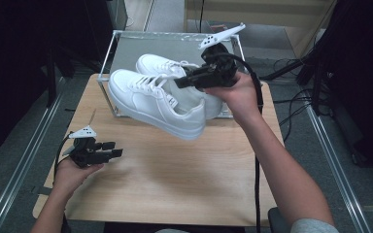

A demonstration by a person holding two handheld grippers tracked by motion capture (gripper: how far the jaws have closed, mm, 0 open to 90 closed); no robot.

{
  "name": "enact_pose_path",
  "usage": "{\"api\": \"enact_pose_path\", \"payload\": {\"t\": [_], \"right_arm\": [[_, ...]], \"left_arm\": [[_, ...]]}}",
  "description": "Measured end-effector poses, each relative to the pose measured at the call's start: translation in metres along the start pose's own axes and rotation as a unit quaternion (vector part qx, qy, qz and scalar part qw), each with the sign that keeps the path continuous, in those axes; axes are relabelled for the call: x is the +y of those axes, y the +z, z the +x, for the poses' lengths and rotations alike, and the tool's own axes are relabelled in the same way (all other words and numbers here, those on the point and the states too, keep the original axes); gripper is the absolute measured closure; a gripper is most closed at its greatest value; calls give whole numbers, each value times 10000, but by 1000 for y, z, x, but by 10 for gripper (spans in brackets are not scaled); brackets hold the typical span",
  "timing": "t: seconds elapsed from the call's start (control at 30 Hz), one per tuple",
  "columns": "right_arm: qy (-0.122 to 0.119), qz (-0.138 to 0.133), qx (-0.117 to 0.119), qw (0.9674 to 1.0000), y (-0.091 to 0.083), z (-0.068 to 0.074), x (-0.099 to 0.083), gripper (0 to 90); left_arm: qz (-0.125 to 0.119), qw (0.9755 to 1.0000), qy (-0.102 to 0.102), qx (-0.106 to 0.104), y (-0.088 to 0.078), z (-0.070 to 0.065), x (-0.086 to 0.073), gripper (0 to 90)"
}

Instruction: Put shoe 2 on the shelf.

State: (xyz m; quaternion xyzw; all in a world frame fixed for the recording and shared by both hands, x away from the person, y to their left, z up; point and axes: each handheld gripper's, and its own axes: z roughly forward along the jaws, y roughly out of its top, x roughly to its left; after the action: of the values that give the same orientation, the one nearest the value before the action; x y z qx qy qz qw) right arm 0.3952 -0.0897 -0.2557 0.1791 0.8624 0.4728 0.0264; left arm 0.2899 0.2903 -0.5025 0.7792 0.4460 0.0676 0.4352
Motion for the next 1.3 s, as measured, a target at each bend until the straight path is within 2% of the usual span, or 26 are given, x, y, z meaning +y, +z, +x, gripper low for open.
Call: {"api": "enact_pose_path", "payload": {"t": [0.1, 0.17, 0.27, 0.3, 0.43, 0.47, 0.5, 0.6, 0.63, 0.67, 0.7, 0.73, 0.77, 0.8, 0.87, 0.9, 1.0, 1.07, 1.1, 1.13, 1.17, 1.23, 1.27, 1.3], "right_arm": [[199, -41, -253, 9995, 2, -9, 8, 762], [227, -11, -476, 9986, 4, -17, 14, 761], [485, 28, -819, 9955, 10, -31, 23, 761], [485, 28, -819, 9955, 10, -31, 23, 761], [776, -24, -1166, 9901, 17, -48, 32, 760], [873, -12, -1381, 9866, 21, -56, 38, 760], [873, -12, -1381, 9866, 21, -56, 38, 760], [1067, 29, -1707, 9795, 30, -68, 46, 761], [1196, 73, -1944, 9736, 37, -75, 51, 760], [1196, 73, -1944, 9736, 37, -75, 51, 760], [1262, 84, -2045, 9707, 40, -79, 54, 761], [1374, 100, -2139, 9671, 42, -82, 57, 761], [1513, 99, -2302, 9613, 49, -89, 63, 761], [1513, 99, -2302, 9613, 49, -89, 63, 761], [1613, 128, -2460, 9557, 56, -94, 70, 760], [1649, 146, -2531, 9532, 60, -96, 74, 760], [1812, 125, -2739, 9444, 70, -104, 84, 759], [1936, 100, -2871, 9381, 78, -108, 91, 758], [2003, 123, -3004, 9325, 85, -112, 97, 758], [2003, 123, -3004, 9325, 85, -112, 97, 758], [1998, 144, -3078, 9301, 89, -113, 99, 758], [2034, 154, -3234, 9240, 96, -116, 102, 756], [2029, 156, -3350, 9200, 99, -117, 103, 755], [2034, 163, -3412, 9176, 101, -117, 103, 755]], "left_arm": [[40, 10000, 14, -8, 1, -1, 0, 468], [20, 10000, 31, -20, 1, -2, 0, 468], [33, 10000, 48, -28, 2, -2, 1, 468], [42, 10000, 46, -39, 2, -2, 1, 468], [47, 9999, 76, -82, 3, -3, 1, 468], [53, 9999, 93, -82, 4, -4, 1, 468], [67, 9999, 105, -106, 4, -4, 1, 468], [64, 9998, 101, -134, 5, -4, 2, 468], [66, 9998, 104, -133, 5, -4, 2, 468], [39, 9999, 97, -137, 5, -4, 2, 468], [38, 9998, 93, -154, 5, -4, 2, 468], [31, 9998, 92, -169, 5, -4, 2, 468], [25, 9998, 96, -178, 4, -4, 2, 468], [23, 9998, 90, -188, 4, -4, 2, 468], [32, 9997, 128, -187, 4, -3, 2, 468], [-2, 9998, 67, -209, 4, -2, 2, 468], [3, 9997, 57, -231, 3, -2, 2, 468], [-22, 9997, 82, -234, 2, -2, 2, 468], [-27, 9996, 106, -253, 2, -2, 3, 468], [-22, 9996, 100, -279, 2, -3, 3, 468], [-23, 9996, 134, -263, 2, -3, 2, 468], [-29, 9995, 139, -274, 0, -4, 2, 468], [-55, 9995, 111, -288, 0, -4, 2, 468], [-75, 9995, 105, -296, 0, -4, 2, 468]]}}
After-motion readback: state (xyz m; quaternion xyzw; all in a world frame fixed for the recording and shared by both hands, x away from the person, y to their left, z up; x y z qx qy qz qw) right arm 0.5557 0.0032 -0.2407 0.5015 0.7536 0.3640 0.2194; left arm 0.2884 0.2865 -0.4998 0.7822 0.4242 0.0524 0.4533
